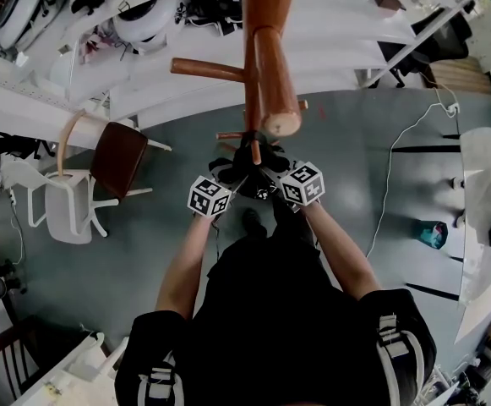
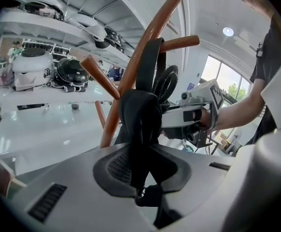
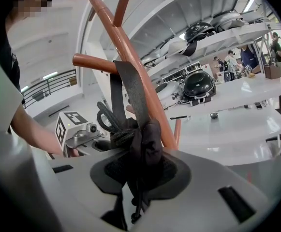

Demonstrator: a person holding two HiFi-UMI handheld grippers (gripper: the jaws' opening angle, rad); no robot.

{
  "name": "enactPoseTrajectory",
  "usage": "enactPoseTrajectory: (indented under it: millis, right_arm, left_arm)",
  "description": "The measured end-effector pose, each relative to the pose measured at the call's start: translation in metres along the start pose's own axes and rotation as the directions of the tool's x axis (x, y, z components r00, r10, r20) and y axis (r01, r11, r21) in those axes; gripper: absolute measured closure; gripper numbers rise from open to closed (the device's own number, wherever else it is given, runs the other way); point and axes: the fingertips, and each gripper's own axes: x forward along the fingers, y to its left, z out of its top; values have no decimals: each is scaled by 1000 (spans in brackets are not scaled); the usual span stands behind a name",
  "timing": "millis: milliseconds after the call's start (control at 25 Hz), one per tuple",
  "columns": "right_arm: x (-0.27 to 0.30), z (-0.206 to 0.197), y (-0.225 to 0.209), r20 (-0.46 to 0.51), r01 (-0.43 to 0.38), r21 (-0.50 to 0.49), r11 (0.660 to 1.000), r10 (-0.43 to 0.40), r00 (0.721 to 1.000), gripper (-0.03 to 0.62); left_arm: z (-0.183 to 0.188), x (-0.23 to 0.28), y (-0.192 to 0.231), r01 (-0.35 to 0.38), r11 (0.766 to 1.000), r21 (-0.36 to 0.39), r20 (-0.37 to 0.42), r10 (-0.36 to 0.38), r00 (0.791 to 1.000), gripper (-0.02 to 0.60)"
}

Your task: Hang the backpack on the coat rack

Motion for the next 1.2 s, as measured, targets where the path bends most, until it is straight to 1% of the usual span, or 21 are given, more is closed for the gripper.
enactPoseTrajectory:
  millis: [240, 360, 440, 520, 640, 760, 960, 1040, 1120, 1200]
  right_arm:
    - [4, -8, -4, -20, 4, 7, 1000, -4, 1000, 494]
    - [6, -10, -5, -25, 14, -17, 1000, -14, 1000, 493]
    - [8, -11, -7, -30, 28, -38, 999, -29, 999, 488]
    - [9, -12, -10, -29, 47, -41, 998, -48, 998, 479]
    - [12, -11, -16, -18, 75, -32, 997, -76, 997, 458]
    - [13, -11, -22, -14, 91, -18, 996, -91, 996, 429]
    - [11, -12, -32, 5, 114, 46, 992, -114, 993, 381]
    - [12, -13, -33, 3, 128, 31, 991, -128, 992, 367]
    - [11, -15, -33, 0, 141, 4, 990, -141, 990, 355]
    - [9, -15, -32, 6, 149, 0, 989, -149, 989, 337]
  left_arm:
    - [-8, 4, 5, -4, 1000, -31, -3, 4, 1000, 503]
    - [-10, 5, 8, -7, 999, -38, 0, 7, 1000, 502]
    - [-12, 6, 12, -19, 999, -47, 4, 19, 1000, 500]
    - [-13, 6, 17, -37, 997, -74, 18, 38, 999, 493]
    - [-12, 6, 26, -71, 991, -109, 41, 76, 996, 480]
    - [-10, 5, 33, -100, 987, -130, 55, 108, 993, 463]
    - [-6, 1, 44, -125, 975, -182, 107, 146, 983, 437]
    - [-6, 0, 46, -132, 975, -180, 112, 153, 982, 434]
    - [-6, -2, 48, -142, 976, -168, 115, 162, 980, 413]
    - [-4, -6, 49, -148, 975, -165, 127, 170, 977, 393]
